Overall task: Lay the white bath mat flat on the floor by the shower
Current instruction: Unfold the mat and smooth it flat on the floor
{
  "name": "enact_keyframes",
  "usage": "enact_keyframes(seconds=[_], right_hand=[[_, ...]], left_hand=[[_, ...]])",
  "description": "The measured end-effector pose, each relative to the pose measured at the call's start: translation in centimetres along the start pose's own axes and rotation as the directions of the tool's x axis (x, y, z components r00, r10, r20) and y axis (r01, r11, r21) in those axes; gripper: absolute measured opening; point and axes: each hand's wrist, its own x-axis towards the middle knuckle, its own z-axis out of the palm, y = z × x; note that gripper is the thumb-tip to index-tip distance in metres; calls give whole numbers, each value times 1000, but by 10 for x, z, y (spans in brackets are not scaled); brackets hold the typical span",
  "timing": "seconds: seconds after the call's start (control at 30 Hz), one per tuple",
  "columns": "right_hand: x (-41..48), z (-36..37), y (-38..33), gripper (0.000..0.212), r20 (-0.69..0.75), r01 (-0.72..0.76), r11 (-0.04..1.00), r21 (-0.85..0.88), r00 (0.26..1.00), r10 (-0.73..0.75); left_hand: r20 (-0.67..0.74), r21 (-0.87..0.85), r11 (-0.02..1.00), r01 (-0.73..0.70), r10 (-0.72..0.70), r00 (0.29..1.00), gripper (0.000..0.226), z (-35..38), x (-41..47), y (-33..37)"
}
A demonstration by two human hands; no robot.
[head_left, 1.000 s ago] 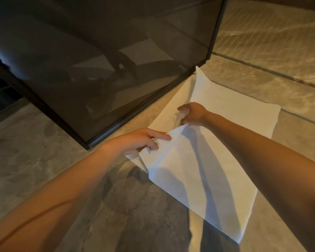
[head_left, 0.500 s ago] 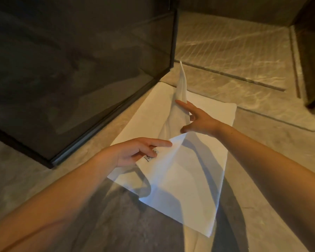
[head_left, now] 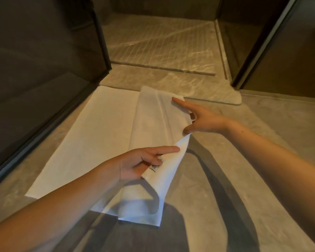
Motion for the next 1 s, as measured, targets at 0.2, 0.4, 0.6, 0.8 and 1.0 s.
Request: enact_keyframes(seconds=[0.2, 0.4, 0.6, 0.8, 1.0], right_hand=[[-57, -33, 53, 105, -68, -145, 989, -31, 988, 142], [-103, -51, 94, 103, -110, -249, 968, -42, 964, 243], [-129, -58, 122, 100, -137, -341, 939, -55, 934, 331], [-148, -75, 144, 102, -167, -423, 903, -74, 898, 407], [-175, -81, 171, 105, -206, -495, 867, -65, 856, 474]], left_hand=[[118, -38, 996, 80, -75, 990, 60, 38, 67, -10], [140, -39, 990, 139, -132, 981, 57, 71, 121, -24], [128, -29, 985, 173, -168, 977, 55, 92, 149, -37], [149, -17, 980, 196, -192, 970, 55, 117, 172, -45], [177, 25, 974, 227, -228, 957, 54, 136, 194, -54]])
